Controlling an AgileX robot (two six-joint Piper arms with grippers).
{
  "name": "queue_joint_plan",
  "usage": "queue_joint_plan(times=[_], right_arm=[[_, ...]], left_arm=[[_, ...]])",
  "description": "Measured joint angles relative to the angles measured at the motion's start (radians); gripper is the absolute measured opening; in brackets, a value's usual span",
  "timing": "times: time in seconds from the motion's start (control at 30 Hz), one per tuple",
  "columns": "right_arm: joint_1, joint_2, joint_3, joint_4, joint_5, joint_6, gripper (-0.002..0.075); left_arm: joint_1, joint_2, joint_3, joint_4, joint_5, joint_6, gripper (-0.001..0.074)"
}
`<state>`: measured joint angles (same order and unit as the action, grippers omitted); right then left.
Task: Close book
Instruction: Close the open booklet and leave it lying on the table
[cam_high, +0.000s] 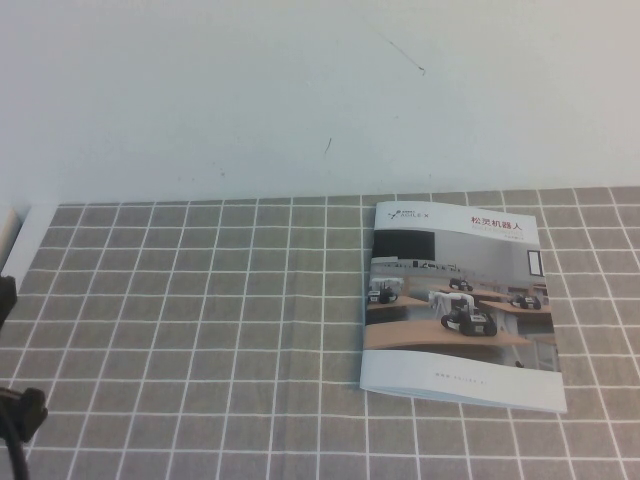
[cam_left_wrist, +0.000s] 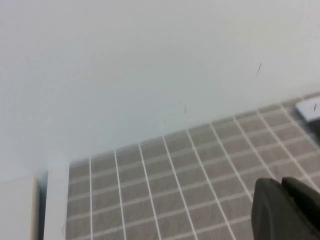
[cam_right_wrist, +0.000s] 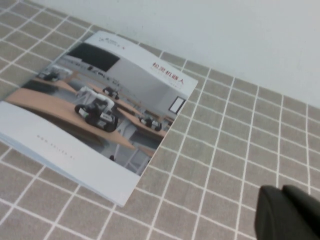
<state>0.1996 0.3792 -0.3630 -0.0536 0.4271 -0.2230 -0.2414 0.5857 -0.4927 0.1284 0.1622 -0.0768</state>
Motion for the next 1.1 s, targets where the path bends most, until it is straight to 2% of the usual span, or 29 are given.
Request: queue_joint_plan(times=[0.13, 0.53, 0.8, 1.1], right_arm=[[0.000, -0.057, 0.022, 0.002, -0.028, 0.002, -0.0003], [-0.001, -0.072, 0.028, 0.002, 0.064, 0.012, -0.0003], [-0.002, -0.072, 0.028, 0.006, 0.201, 0.013, -0.0003], [-0.002, -0.072, 0.028, 0.017, 0.218, 0.015, -0.0003]], left_arm=[[0.000, -0.081, 0.061, 0.004, -0.087, -0.003, -0.0002], [0.000, -0.132, 0.164, 0.006, -0.144, -0.003, -0.0002], [0.000, -0.132, 0.182, 0.006, -0.162, -0.003, -0.0002], [0.000, -0.132, 0.182, 0.006, -0.162, -0.003, -0.0002]])
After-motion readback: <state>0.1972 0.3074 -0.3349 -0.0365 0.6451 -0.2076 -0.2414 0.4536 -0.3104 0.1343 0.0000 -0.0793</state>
